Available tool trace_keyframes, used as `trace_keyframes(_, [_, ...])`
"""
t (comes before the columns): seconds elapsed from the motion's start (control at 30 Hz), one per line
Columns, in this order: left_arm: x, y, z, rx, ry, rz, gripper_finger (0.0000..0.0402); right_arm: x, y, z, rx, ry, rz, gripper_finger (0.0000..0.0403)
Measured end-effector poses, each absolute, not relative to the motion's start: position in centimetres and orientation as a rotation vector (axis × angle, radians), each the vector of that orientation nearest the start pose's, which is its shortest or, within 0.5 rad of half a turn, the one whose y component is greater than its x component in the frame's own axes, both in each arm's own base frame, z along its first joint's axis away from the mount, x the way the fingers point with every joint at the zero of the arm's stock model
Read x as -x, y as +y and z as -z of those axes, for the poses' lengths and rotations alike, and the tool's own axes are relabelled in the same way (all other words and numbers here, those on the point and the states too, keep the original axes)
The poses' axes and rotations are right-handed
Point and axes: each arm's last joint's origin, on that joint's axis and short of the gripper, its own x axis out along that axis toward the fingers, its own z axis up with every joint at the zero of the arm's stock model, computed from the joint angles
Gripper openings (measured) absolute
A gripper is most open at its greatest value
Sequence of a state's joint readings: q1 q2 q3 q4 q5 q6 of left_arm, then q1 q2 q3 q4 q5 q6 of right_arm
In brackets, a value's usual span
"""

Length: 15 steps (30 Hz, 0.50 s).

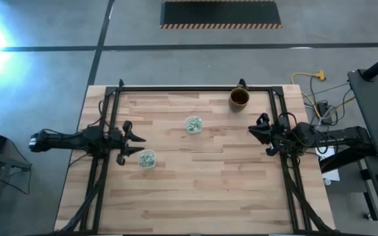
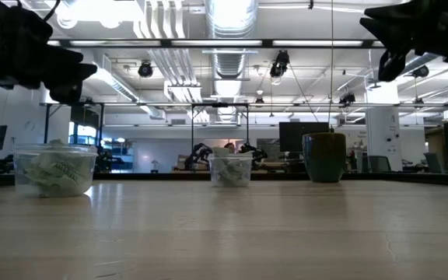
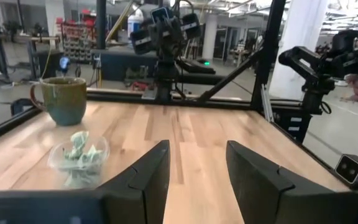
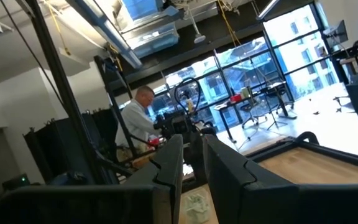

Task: Pick and place Stevia / Truvia into bins
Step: Return to Home Position

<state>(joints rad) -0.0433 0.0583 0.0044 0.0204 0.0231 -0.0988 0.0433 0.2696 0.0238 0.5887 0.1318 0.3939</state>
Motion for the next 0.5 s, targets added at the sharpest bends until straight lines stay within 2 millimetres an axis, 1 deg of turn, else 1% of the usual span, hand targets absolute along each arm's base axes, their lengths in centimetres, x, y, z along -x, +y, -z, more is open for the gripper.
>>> trace_keyframes(0.3, [-10.23, -0.51, -16.05, 0.098, 0.061, 0.063, 0.0141, -10.9, 0.08, -20.4, -0.422, -0.346, 0.021, 0.0057])
trace_keyframes(0.37, [-10.23, -0.51, -16.05, 0.098, 0.061, 0.063, 0.0141, -10.9, 0.17, -20.4, -0.425, -0.341, -0.006, 0.0057])
trace_keyframes(0.4, [-10.23, -0.51, -16.05, 0.098, 0.061, 0.063, 0.0141, -10.93, 0.22, -20.35, -0.403, -0.332, -0.019, 0.0057])
trace_keyframes(0.5, [-10.23, -0.5, -16.08, 0.098, 0.057, 0.061, 0.0141, -11.11, 0.47, -19.73, -0.257, -0.254, -0.072, 0.0057])
